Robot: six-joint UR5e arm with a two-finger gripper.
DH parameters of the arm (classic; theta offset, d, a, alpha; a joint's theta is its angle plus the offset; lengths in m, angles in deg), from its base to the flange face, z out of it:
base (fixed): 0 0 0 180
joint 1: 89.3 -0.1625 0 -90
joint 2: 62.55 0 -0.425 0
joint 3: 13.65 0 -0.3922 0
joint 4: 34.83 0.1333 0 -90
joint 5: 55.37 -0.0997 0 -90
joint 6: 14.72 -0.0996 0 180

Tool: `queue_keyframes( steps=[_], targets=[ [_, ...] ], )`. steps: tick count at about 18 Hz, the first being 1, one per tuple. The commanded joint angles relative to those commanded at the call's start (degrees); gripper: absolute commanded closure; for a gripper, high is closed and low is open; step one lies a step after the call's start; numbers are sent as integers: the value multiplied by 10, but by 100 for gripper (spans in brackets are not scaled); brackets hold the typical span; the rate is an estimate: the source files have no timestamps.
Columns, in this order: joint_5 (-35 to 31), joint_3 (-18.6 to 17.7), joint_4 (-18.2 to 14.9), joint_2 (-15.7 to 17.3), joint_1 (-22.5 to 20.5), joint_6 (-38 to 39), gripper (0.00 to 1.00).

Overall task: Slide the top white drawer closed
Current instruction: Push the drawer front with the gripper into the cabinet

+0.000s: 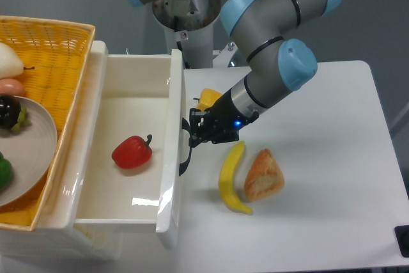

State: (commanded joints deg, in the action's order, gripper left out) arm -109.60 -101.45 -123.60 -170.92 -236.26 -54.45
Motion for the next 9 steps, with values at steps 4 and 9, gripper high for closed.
queue_keyframes(
  steps=[4,9],
  targets=[
    [0,1,0,1,6,1,100],
    [2,0,0,2,16,11,99]
  ],
)
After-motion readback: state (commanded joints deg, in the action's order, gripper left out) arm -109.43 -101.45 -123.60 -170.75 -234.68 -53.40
